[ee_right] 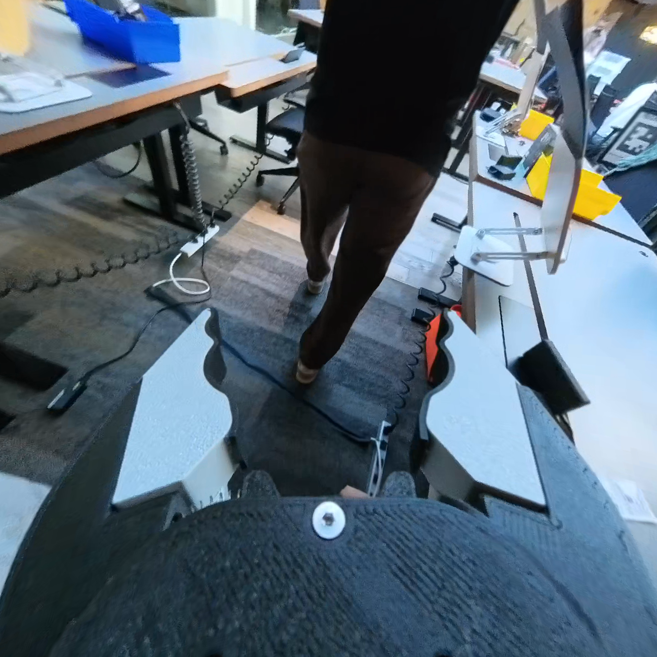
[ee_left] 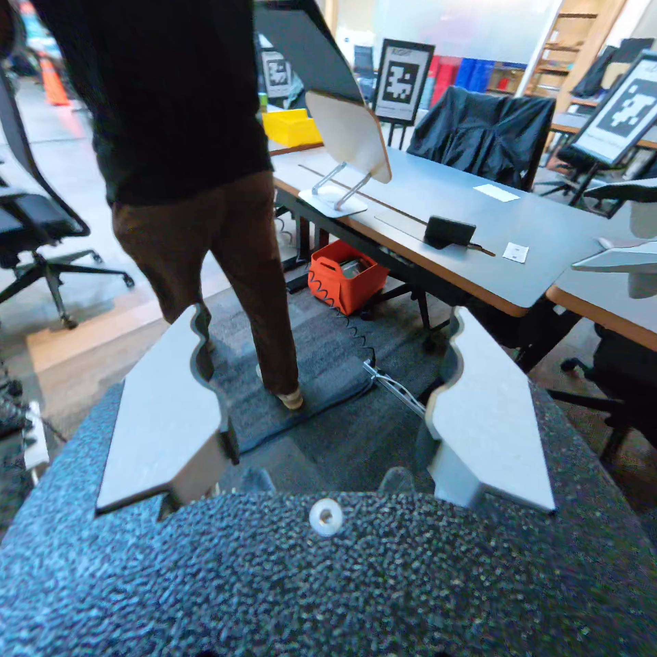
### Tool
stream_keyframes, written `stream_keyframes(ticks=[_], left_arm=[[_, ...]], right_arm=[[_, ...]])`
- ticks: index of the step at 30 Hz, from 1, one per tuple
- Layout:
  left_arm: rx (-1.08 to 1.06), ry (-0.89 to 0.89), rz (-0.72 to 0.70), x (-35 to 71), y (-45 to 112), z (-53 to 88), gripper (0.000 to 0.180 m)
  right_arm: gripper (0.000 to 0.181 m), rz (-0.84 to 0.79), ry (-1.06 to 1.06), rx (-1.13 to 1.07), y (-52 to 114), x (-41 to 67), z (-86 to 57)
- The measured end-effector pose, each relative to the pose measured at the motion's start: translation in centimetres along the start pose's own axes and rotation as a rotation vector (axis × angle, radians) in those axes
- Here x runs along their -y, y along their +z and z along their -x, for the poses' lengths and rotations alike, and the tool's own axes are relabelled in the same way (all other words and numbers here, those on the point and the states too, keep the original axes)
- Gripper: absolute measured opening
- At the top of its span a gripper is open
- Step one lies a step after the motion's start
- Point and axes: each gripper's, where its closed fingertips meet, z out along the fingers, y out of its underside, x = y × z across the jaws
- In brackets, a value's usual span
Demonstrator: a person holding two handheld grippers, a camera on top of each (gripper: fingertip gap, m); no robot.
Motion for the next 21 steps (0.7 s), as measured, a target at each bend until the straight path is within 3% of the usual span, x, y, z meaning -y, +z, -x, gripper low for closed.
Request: stream_keyframes(ticks=[5,8,13,17,21], left_arm=[[-0.072,0.046,0.044,4.8,9.5,6.5,0.128],[-0.054,0.071,-0.051,8.6,14.3,9.9,0.122],[-0.008,-0.034,-0.139,12.1,23.4,16.8,0.115],[0.103,0.002,-0.154,13.2,29.4,24.4,0.115],[0.344,0.022,-0.083,14.5,32.7,36.4,0.115]], right_arm=[[0.117,-0.005,0.07,-0.028,10.0,2.6,-0.6],[0.116,-0.01,0.055,-0.048,15.8,3.6,-0.8],[0.112,-0.004,-0.015,0.058,28.5,5.1,-2.2],[0.106,-0.028,-0.017,0.139,40.0,8.1,-5.1],[0.101,-0.067,0.019,0.236,51.5,14.0,-7.7]])
